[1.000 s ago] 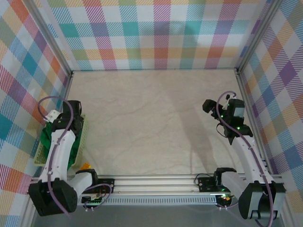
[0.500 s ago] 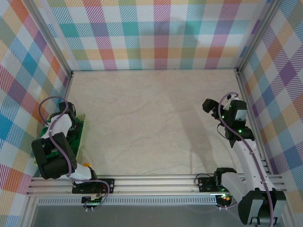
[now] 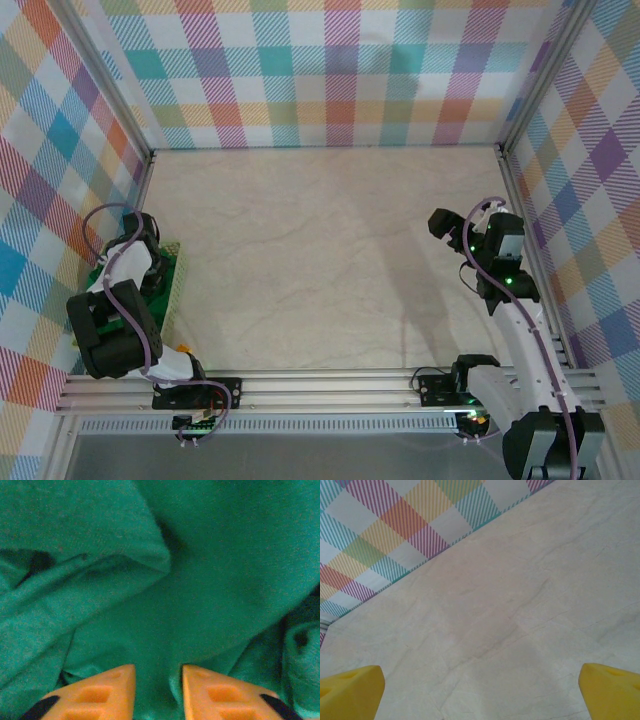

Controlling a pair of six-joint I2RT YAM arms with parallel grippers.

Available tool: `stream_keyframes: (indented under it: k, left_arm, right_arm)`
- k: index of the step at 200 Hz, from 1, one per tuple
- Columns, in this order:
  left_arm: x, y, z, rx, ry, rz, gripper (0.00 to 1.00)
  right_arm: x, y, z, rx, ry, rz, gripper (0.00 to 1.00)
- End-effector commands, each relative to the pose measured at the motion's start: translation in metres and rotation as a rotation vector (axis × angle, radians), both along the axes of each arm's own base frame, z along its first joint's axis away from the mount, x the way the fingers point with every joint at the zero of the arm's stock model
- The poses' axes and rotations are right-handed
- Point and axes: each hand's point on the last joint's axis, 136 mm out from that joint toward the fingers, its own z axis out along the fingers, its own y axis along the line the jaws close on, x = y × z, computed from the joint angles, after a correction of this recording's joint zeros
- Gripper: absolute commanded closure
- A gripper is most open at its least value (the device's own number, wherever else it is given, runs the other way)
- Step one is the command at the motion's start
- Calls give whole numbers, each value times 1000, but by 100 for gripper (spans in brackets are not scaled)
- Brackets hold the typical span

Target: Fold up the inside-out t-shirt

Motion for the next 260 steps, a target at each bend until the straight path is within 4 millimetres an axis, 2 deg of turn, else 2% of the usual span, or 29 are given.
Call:
stream_keyframes:
  k: [1,30,51,74,77,86,106,132,168,187,207,219,245,260]
  left_arm:
    - [4,-1,3,-12,-50,-1,78]
    - [14,-16,-6,-62,-89,-29,86]
    - [19,-30,-21,-97,-94,-44,88]
    - [26,-37,-35,-123,-105,-51,89]
    - [30,-45,-37,-129,-102,-79,89]
    - [37,-50,-38,-129,-97,-103,87]
    - [47,-56,-32,-91,-76,-145,74]
    - [52,-59,-16,-26,-75,-171,44]
    - [34,-45,-11,47,-8,-130,15]
    - [27,-41,-21,39,19,-112,8]
    - [29,-47,-38,-1,35,-123,14]
    - [33,-52,-48,-41,42,-131,21]
    - [41,-55,-51,-66,19,-136,52]
    - [45,-56,-47,-69,2,-139,64]
  right_arm:
    - [-2,2,7,13,-16,7,0]
    - [-2,5,8,31,-16,19,0]
    - [-1,7,10,37,-13,30,0]
    - [-1,7,9,32,-10,29,0]
    - [-1,7,9,33,-9,29,0]
    - [-2,7,9,32,-9,27,0]
    - [-2,6,7,27,-4,25,0]
    - [-1,5,4,25,3,22,0]
    - [0,7,3,30,8,28,0]
    - [-1,6,3,29,6,27,0]
    - [-2,7,3,28,5,28,0]
    - [-2,6,3,25,4,27,0]
    - [-2,6,4,26,5,27,0]
    - [-2,5,4,23,4,20,0]
